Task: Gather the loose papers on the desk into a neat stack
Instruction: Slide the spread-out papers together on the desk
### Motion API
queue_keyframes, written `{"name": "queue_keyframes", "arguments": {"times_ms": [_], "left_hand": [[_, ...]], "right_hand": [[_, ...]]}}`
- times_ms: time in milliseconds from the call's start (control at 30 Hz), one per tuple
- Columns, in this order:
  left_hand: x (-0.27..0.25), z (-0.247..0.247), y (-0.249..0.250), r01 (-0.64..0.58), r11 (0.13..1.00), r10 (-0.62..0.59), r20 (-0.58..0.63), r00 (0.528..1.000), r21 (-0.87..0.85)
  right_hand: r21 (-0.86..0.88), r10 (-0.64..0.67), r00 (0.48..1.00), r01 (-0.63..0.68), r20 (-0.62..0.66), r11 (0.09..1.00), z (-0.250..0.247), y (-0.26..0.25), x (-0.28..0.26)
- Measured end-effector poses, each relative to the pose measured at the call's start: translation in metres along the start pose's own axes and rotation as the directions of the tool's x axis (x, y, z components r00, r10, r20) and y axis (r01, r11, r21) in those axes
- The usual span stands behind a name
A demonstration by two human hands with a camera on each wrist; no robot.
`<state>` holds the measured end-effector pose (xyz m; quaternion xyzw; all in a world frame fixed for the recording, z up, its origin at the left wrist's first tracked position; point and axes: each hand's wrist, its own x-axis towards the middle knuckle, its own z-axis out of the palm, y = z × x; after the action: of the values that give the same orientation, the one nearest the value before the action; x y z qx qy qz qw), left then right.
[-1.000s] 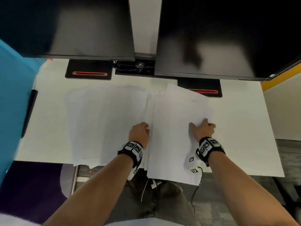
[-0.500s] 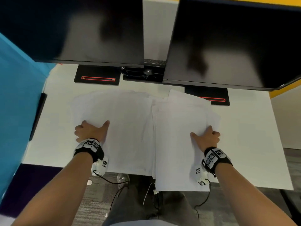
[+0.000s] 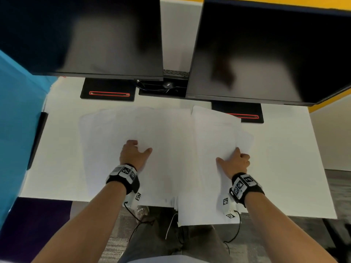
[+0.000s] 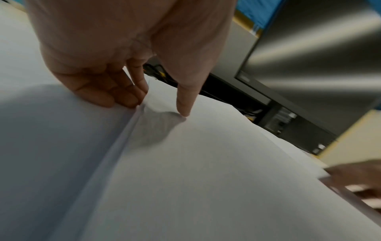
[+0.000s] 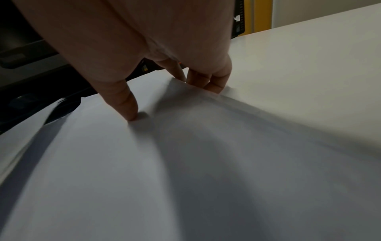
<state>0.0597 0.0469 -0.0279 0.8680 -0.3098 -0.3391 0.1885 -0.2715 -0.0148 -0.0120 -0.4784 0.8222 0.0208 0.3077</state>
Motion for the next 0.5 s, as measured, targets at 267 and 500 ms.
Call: {"name": "queue_keyframes", "arguments": {"times_ms": [267,500], "left_hand": [[-0.025,0.026,0.024,-0.196,0.980,0.194,0.114,0.974,0.014],[-0.046,0.037,0.021,-0.302,0.936,0.222,0.367,0.903,0.178]], "right_hand": [[0.124,0.016,0.999,-0.020,0.032,0.992,-0.009,0.007,0.005],[0.048,-0.071,0.984,0.064,0.166,0.997,0.007,0.003,-0.007]]}}
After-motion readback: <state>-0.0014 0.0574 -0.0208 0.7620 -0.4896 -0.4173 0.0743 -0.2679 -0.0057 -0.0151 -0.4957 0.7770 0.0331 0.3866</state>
